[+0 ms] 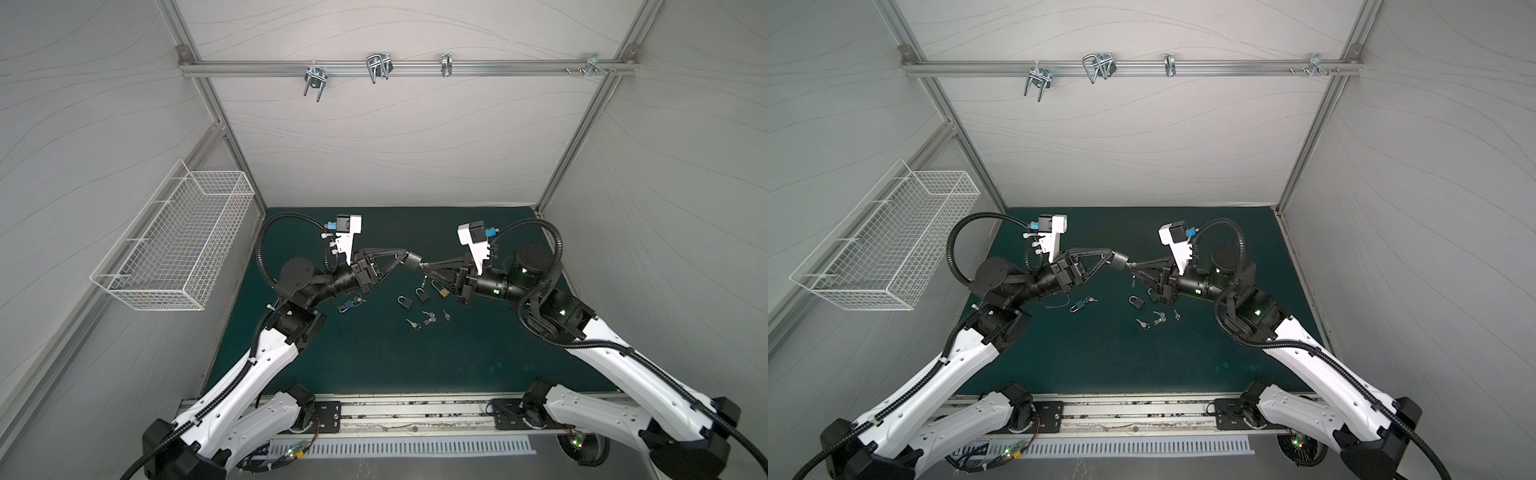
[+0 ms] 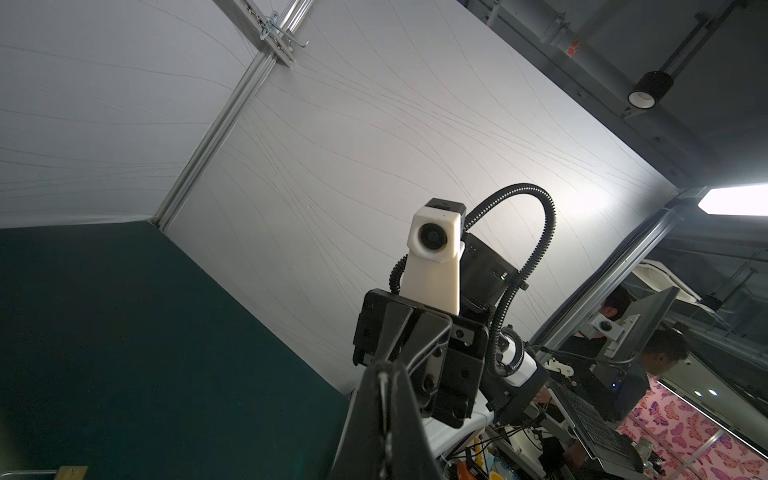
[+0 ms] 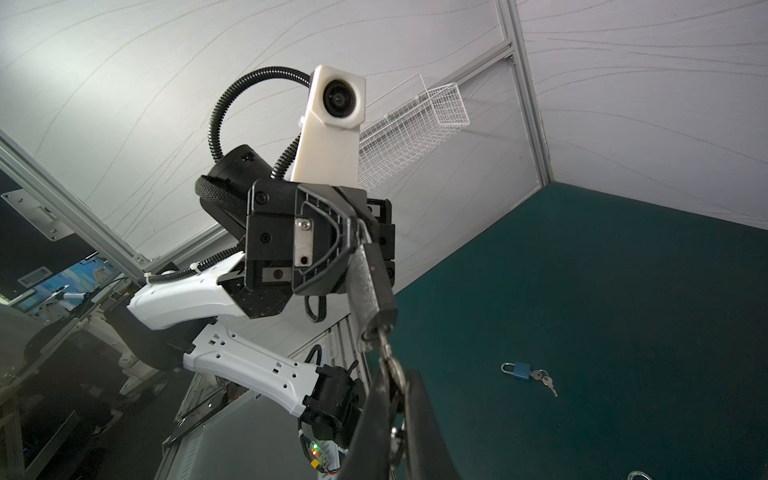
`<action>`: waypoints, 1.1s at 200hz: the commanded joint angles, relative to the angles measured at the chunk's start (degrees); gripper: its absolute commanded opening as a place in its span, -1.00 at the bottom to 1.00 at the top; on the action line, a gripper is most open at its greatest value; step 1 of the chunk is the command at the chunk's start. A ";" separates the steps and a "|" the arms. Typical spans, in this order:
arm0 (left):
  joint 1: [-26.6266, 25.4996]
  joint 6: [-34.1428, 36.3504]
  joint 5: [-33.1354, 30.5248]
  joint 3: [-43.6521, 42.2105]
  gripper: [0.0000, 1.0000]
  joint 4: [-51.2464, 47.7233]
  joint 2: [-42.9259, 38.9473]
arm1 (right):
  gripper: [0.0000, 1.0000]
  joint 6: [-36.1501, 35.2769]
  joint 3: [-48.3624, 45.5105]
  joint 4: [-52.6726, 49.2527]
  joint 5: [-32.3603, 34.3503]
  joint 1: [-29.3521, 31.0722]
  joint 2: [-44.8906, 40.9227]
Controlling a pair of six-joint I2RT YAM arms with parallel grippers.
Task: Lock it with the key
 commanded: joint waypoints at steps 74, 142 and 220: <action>4.87 7.75 1.16 5.02 -1.00 -11.13 -3.57 | -1.00 -4.94 -2.06 -5.86 2.94 -1.72 -4.30; 4.87 26.08 -13.51 11.21 -1.00 -51.49 -0.07 | -1.00 -10.20 -5.00 -12.20 3.12 -4.12 -2.34; 5.00 19.17 -26.44 -0.66 -1.00 -51.14 0.82 | -1.00 -7.12 -9.96 -13.35 20.95 6.43 5.84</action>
